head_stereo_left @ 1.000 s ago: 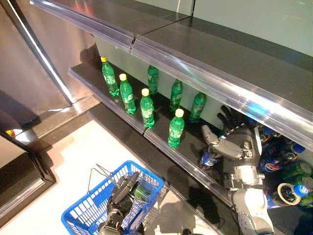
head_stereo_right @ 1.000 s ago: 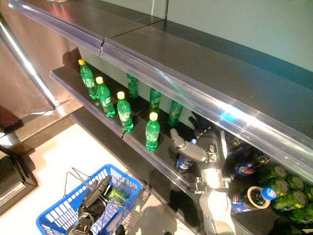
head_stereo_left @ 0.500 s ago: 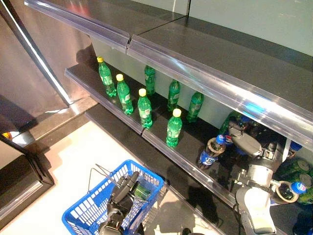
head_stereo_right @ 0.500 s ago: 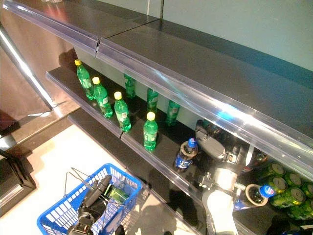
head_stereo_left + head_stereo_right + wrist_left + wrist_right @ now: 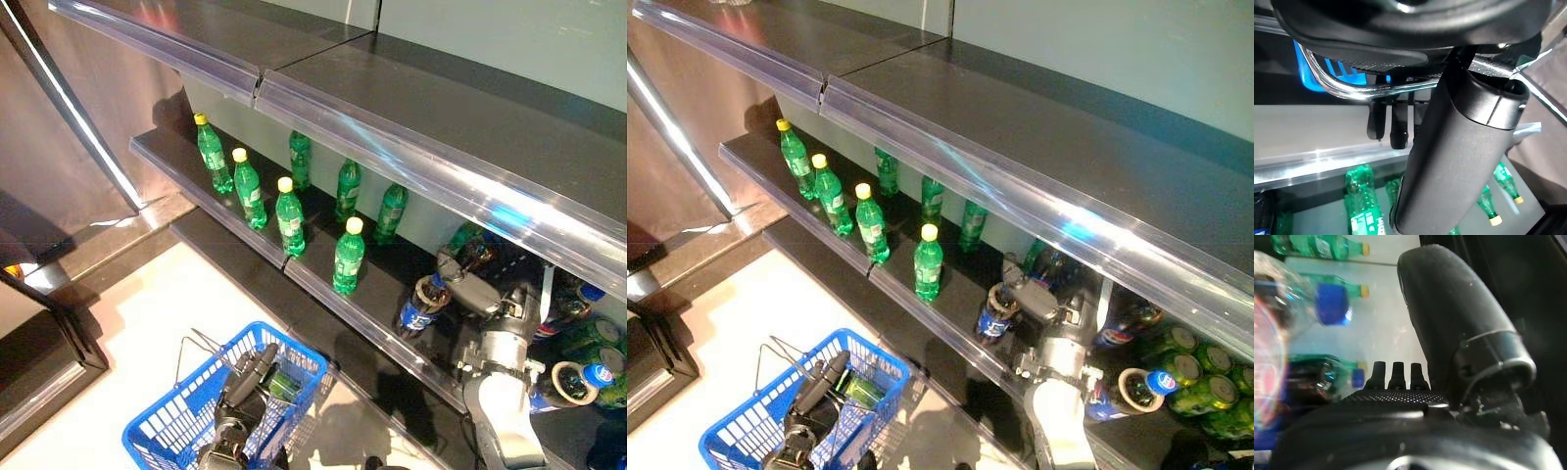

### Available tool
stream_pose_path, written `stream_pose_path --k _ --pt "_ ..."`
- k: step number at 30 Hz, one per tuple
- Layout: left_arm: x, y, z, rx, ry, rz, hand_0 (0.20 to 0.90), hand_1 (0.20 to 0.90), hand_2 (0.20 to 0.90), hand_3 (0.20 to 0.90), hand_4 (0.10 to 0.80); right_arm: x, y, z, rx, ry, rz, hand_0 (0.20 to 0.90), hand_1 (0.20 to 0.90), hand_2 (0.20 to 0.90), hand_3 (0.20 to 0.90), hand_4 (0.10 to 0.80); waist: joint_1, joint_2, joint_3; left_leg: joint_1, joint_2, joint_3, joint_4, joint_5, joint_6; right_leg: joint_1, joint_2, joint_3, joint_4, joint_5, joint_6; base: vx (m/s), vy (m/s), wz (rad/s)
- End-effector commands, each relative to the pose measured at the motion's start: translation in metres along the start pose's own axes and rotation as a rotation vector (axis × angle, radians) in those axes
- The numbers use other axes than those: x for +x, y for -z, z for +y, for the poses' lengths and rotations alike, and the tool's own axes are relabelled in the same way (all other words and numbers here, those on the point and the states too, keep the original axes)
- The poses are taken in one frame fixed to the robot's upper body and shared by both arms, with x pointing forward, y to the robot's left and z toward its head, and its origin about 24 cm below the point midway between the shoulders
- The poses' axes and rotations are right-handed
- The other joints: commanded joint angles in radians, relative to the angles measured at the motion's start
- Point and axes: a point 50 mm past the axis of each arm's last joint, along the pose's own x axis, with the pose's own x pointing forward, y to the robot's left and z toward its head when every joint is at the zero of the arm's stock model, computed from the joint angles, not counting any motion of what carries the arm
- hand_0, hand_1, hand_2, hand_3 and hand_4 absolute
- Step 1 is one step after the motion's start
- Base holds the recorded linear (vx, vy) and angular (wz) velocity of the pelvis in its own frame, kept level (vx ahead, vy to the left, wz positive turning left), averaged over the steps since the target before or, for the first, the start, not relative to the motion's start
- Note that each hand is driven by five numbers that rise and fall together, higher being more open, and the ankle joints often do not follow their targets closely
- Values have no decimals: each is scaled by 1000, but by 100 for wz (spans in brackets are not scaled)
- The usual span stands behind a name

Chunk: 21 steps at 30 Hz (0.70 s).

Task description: Pick up the drink and place into the basket.

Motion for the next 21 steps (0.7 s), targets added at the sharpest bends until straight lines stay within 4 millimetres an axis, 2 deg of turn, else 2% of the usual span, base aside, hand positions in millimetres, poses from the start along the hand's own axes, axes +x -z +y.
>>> stream_pose_path --k 1,21 --pt "18 -51 -86 63 468 -243 300 300 300 200 100 9 -22 0 60 -36 -121 900 900 900 900 800 28 2 -79 29 101 -74 63 -78 -64 -72 -100 -71 -13 177 64 0 0 0" --pt "13 -51 -79 84 457 -213 300 300 300 200 100 -1 -2 -5 -34 -50 -19 900 900 900 900 800 38 3 -67 17 93 -80 56 -73 -61 -83 -107 -81 -11 181 72 0 0 0"
